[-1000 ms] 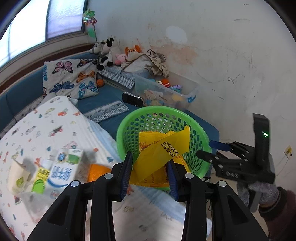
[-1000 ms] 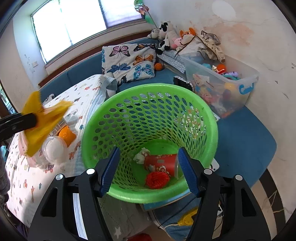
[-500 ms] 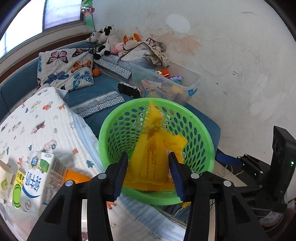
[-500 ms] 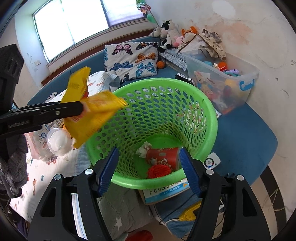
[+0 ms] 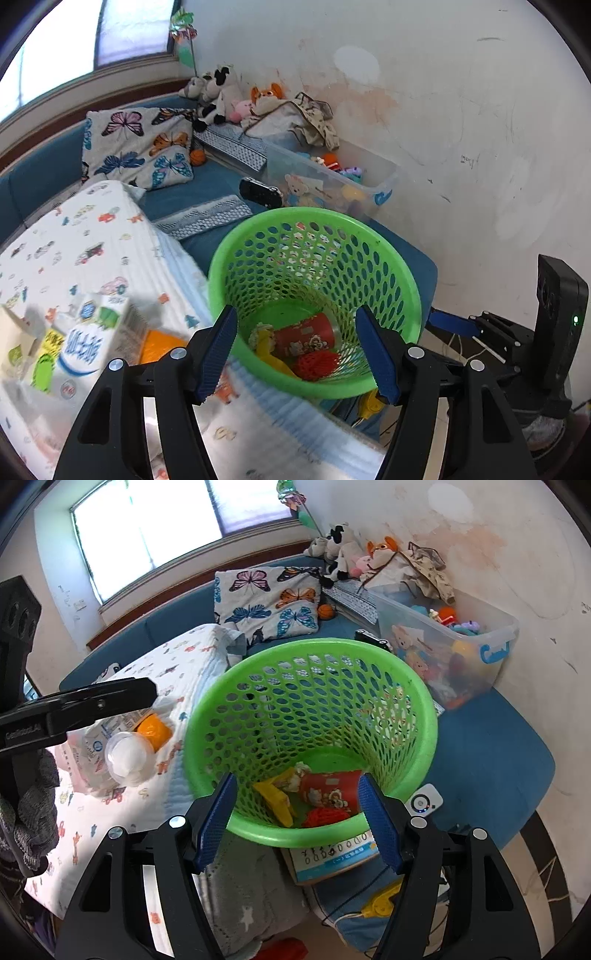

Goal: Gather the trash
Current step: 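Grasp the pink plastic bag with the left tool while the right tool grasps the clear dome lid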

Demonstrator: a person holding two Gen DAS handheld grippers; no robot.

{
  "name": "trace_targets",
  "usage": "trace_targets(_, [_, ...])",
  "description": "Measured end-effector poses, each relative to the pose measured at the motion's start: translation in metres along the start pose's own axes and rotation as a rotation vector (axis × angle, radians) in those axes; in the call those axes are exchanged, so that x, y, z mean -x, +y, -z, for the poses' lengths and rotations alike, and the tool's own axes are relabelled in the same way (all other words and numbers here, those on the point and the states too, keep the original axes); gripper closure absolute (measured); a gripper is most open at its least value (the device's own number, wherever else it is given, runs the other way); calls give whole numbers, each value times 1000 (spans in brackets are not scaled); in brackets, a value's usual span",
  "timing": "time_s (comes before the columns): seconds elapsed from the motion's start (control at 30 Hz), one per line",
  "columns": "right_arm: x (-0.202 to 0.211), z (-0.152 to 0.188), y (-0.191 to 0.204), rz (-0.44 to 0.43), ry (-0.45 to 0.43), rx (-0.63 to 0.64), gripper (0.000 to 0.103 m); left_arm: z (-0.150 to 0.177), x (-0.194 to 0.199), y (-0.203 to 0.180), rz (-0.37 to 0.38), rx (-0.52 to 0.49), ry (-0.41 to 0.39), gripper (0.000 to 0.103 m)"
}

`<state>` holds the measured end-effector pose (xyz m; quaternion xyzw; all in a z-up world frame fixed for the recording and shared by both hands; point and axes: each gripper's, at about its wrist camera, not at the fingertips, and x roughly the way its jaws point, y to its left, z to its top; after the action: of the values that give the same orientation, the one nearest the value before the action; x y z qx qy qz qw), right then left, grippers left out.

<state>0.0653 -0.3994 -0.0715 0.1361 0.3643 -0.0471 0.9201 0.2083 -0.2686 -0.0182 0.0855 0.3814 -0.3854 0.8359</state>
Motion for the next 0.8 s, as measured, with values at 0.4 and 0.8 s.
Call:
trace_targets(0.4, [8,0,51,-71,-10,74,35,37,71,39,-88,67,-87,39])
trace_targets(0.8, [-5,3,109,-142,12,149,35,86,135,89,-254,157,-166,39])
